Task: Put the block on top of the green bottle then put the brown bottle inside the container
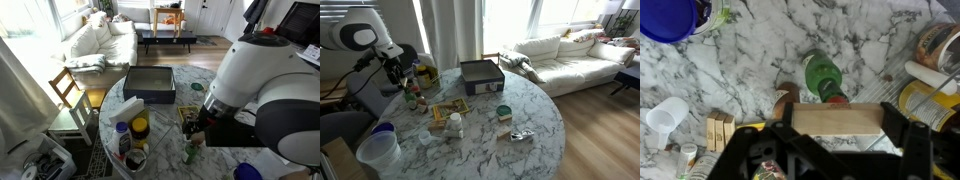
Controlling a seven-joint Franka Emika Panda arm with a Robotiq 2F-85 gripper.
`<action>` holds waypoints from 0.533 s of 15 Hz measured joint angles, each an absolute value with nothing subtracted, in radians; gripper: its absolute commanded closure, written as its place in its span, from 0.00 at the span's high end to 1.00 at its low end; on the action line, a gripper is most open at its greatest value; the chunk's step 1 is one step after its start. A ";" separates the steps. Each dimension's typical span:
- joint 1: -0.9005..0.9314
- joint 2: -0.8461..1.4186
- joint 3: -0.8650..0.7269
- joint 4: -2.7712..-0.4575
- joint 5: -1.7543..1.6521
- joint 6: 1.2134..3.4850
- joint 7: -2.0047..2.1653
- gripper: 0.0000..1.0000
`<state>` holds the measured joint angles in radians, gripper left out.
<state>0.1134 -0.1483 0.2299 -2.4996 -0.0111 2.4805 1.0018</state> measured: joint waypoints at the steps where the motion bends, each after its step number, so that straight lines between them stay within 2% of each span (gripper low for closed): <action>1: 0.114 -0.148 0.230 -2.500 -0.011 2.481 1.002 0.59; 2: 0.114 -0.148 0.230 -2.500 -0.011 2.481 1.002 0.96; 4: 0.115 -0.148 0.231 -2.500 -0.011 2.481 1.002 1.00; 8: 0.114 -0.148 0.231 -2.500 -0.014 2.481 1.002 1.00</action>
